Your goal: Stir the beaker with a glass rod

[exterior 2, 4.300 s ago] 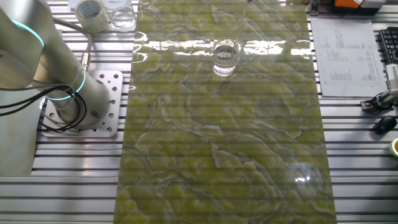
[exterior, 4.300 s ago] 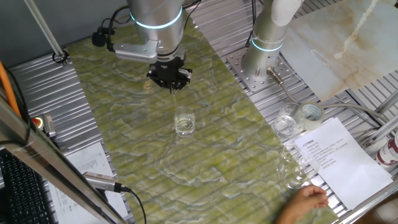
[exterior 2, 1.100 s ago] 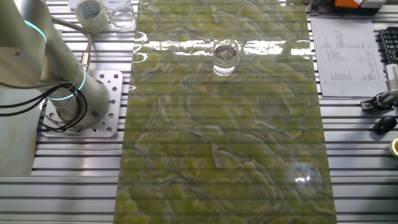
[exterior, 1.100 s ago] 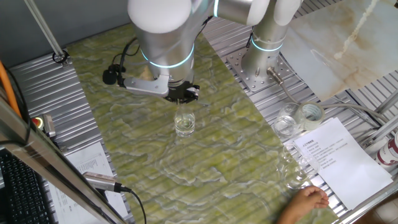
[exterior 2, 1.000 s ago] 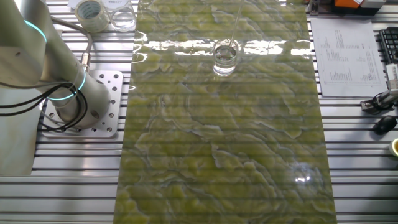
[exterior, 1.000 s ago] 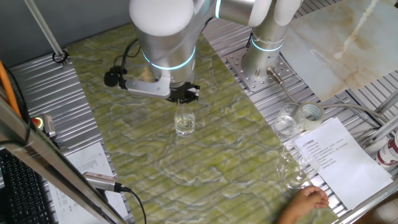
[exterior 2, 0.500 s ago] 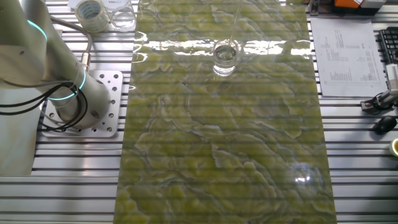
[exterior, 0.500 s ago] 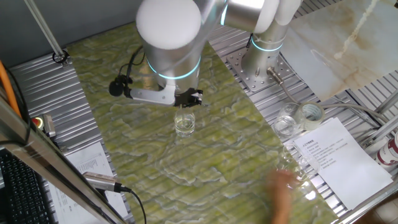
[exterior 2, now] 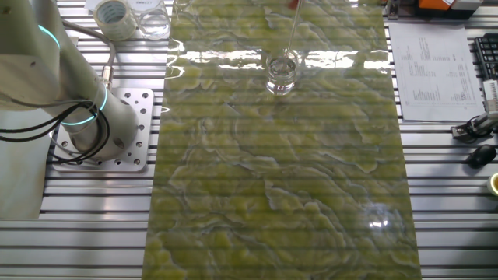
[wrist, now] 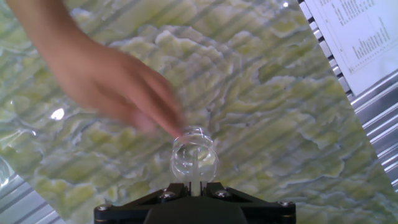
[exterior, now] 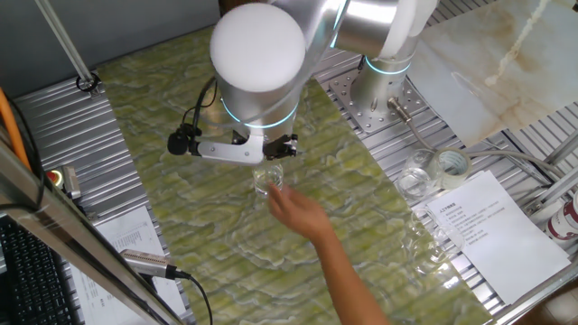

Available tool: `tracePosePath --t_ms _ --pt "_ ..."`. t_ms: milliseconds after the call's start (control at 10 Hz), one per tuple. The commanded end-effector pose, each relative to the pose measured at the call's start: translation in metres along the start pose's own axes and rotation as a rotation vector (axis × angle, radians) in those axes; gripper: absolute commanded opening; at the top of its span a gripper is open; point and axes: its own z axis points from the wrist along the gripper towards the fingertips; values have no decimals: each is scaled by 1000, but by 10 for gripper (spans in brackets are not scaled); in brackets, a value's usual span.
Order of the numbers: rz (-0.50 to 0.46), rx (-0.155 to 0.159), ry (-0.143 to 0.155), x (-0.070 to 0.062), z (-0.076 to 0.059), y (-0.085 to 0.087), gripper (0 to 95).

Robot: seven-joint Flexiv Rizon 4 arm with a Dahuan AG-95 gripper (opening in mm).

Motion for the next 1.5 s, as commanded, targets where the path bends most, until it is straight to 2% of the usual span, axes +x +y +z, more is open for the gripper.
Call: tracePosePath --t_ms 100,800,1300,1400,1500 --pt "-13 6 6 -1 1 1 0" --pt "-57 31 11 -7 2 6 0" --pt "-73 38 16 -9 3 8 0" --pt "-79 41 21 -11 3 9 190" --pt "-82 43 25 -11 4 9 190"
